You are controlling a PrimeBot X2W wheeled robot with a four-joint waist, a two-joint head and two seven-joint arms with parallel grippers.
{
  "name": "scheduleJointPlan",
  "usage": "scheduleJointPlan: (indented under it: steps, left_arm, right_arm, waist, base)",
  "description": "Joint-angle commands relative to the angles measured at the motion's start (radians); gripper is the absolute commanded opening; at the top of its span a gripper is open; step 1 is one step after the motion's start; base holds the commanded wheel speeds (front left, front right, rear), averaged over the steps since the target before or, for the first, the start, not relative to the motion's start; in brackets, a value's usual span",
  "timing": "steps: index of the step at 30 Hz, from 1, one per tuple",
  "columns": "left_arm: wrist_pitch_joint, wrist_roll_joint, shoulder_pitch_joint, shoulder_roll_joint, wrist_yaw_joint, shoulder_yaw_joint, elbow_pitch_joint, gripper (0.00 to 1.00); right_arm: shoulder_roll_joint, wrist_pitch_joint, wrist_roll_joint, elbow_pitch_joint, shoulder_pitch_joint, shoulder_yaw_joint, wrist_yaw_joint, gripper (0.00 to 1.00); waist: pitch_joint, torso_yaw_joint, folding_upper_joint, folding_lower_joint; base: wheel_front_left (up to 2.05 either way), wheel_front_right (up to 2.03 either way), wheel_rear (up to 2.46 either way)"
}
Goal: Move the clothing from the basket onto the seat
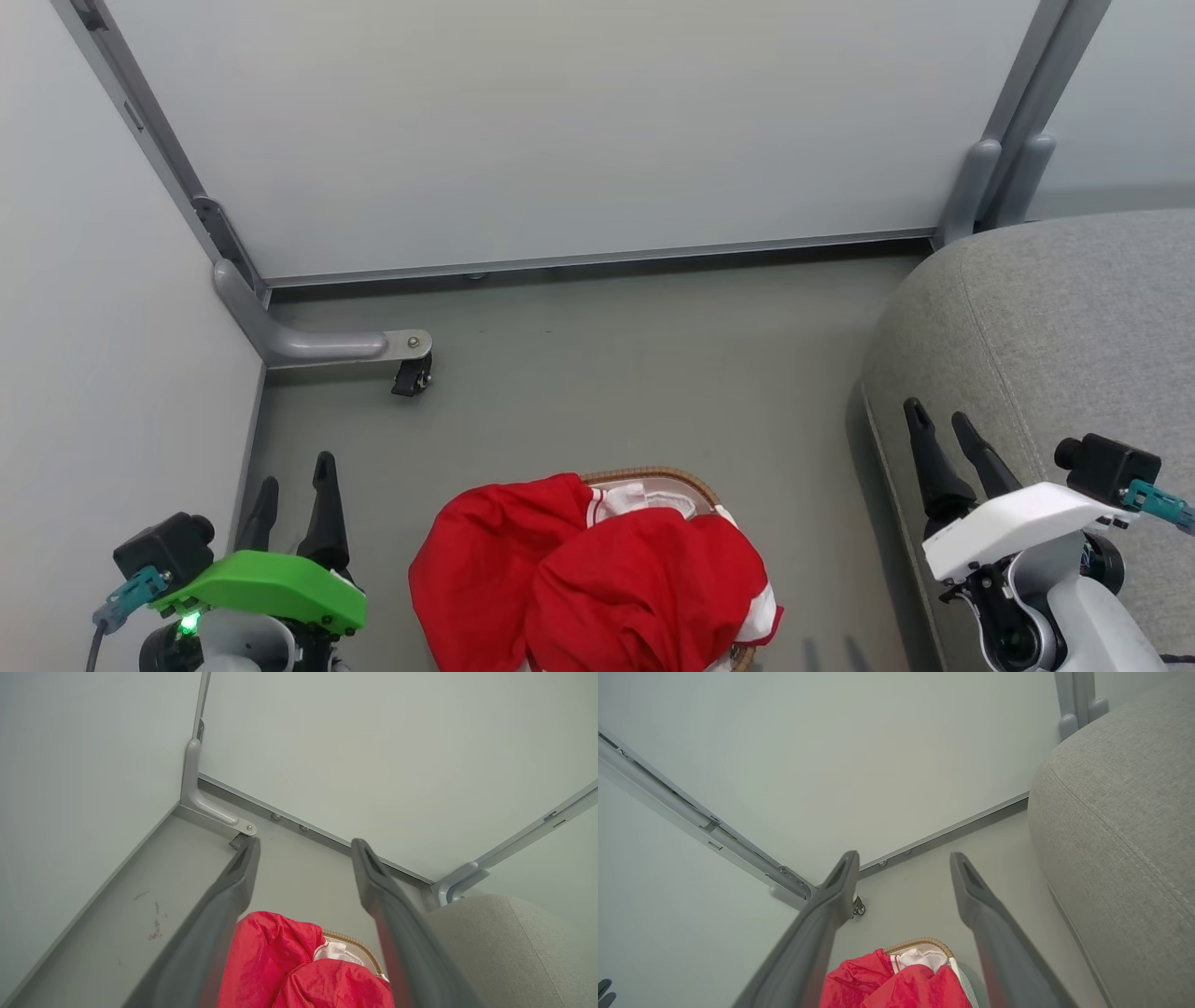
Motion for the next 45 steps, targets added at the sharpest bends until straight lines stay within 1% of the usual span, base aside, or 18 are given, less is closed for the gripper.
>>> scheduleJointPlan:
  steps: [1,10,14,21,35,41,45]
  left_arm:
    - [-0.012,0.035,-0.032,0.015,0.008,-0.005,-0.011,1.0]
    - [-0.038,0.14,-0.03,0.026,0.027,-0.026,-0.029,1.0]
    - [-0.049,0.176,-0.026,0.029,0.023,-0.03,-0.039,1.0]
    - [-0.066,0.246,-0.02,0.033,0.032,-0.027,-0.046,1.0]
    - [-0.1,0.362,0.012,0.003,0.004,-0.007,-0.032,1.0]
    - [-0.111,0.417,0.03,-0.009,-0.014,-0.001,-0.015,1.0]
    - [-0.121,0.448,0.025,-0.019,-0.032,-0.001,-0.011,1.0]
  right_arm:
    - [-0.008,-0.012,-0.034,-0.003,-0.026,0.002,0.0,1.0]
    - [-0.011,-0.038,-0.142,0.004,-0.035,0.01,0.0,1.0]
    - [-0.008,-0.048,-0.191,0.016,-0.033,0.007,0.0,1.0]
    - [-0.009,-0.066,-0.275,0.025,-0.04,-0.004,0.0,1.0]
    - [0.004,-0.098,-0.416,0.057,-0.02,-0.008,0.0,1.0]
    - [0.0,-0.111,-0.466,0.081,-0.024,0.008,0.0,1.0]
    - [-0.002,-0.119,-0.499,0.078,-0.045,0.013,0.0,1.0]
  waist:
    - [0.0,0.0,0.0,0.0]
    - [0.002,0.001,0.0,0.0]
    - [0.001,0.002,0.0,0.0]
    - [0.0,0.003,0.0,0.0]
    - [-0.003,0.004,0.0,0.0]
    - [0.0,0.004,0.0,0.0]
    - [0.026,-0.001,0.0,0.0]
  base:
    - [0.0,0.0,0.0]
    - [0.0,0.0,0.0]
    - [0.0,0.0,0.0]
    - [0.0,0.0,0.0]
    - [0.0,0.0,0.0]
    - [0.0,0.0,0.0]
    - [0.0,0.0,0.0]
